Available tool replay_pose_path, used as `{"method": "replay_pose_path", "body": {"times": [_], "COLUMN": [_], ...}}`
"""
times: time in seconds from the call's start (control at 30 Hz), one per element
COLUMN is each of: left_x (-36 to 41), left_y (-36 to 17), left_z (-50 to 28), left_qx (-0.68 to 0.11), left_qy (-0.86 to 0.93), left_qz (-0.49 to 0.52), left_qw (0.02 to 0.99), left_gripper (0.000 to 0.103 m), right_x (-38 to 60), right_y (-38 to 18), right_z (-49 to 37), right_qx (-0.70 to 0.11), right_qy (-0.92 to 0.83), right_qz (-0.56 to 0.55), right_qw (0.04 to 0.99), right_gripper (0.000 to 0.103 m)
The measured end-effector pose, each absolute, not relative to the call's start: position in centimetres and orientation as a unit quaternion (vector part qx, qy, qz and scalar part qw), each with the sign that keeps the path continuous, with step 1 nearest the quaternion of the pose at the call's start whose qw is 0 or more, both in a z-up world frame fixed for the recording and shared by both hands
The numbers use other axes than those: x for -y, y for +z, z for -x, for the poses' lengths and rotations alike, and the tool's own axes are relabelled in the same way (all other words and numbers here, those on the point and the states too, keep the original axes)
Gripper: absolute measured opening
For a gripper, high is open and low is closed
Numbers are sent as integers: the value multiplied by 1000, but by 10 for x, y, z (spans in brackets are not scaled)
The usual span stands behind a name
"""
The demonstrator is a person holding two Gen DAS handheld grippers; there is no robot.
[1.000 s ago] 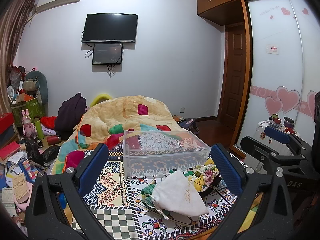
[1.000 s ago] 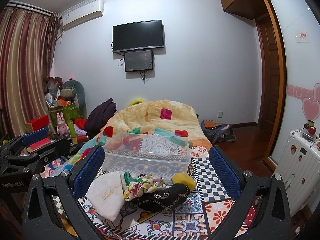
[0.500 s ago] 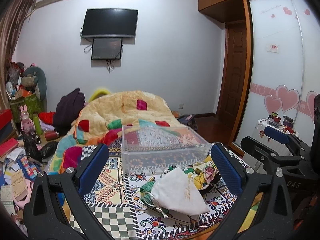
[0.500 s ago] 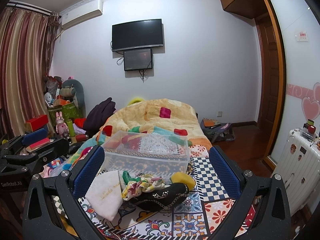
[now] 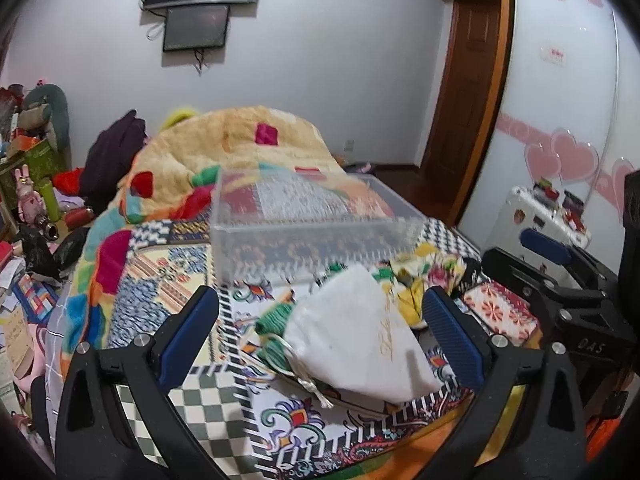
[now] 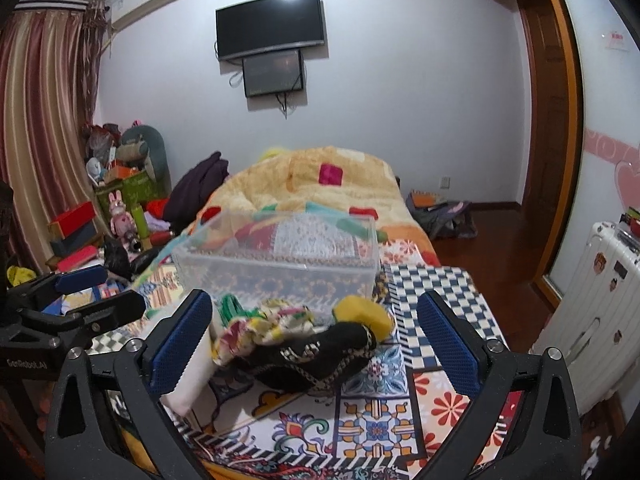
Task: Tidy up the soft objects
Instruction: 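Grasp the white cloth bag with the left tool while the right tool grasps the floral cloth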
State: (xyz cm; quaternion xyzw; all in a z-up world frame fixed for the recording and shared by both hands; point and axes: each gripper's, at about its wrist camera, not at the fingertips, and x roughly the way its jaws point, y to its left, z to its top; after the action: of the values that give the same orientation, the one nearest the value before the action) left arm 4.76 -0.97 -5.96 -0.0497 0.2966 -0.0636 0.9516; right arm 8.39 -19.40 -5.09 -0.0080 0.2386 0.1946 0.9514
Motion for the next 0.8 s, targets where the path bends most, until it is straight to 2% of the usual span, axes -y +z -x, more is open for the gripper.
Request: {"method": "replay_pose_path", "body": {"times": [0.07, 0.17, 0.3, 0.5, 0.57, 0.7, 0.8], "left_x": [12, 15, 15, 9, 9, 12, 13], "left_y": [-63, -67, -74, -82, -82, -82, -83], "left_z": [-51, -57, -60, -64, -64, -60, -59], "left_qx": [-307, -321, -330, -345, -345, -343, -342], "left_qy": [-71, -78, -81, -100, -104, -109, -111], "left_qz": [49, 44, 44, 54, 52, 37, 29], "left_qw": [948, 943, 940, 932, 931, 932, 933], "left_gripper": [103, 88, 77, 46, 44, 35, 30], "right_x": [194, 197, 198, 188, 178, 163, 162], "right_y": [-55, -60, -64, -54, -54, -66, -78], "right_z": [-85, -88, -92, -94, -96, -107, -112], "right_qx": [-247, -264, -275, -268, -269, -298, -323], "right_qy": [196, 202, 204, 239, 245, 256, 259], "right_qz": [9, 5, -3, -2, 12, 28, 31], "right_qw": [949, 943, 940, 933, 931, 919, 910], "right_gripper": [92, 82, 72, 71, 68, 51, 46]}}
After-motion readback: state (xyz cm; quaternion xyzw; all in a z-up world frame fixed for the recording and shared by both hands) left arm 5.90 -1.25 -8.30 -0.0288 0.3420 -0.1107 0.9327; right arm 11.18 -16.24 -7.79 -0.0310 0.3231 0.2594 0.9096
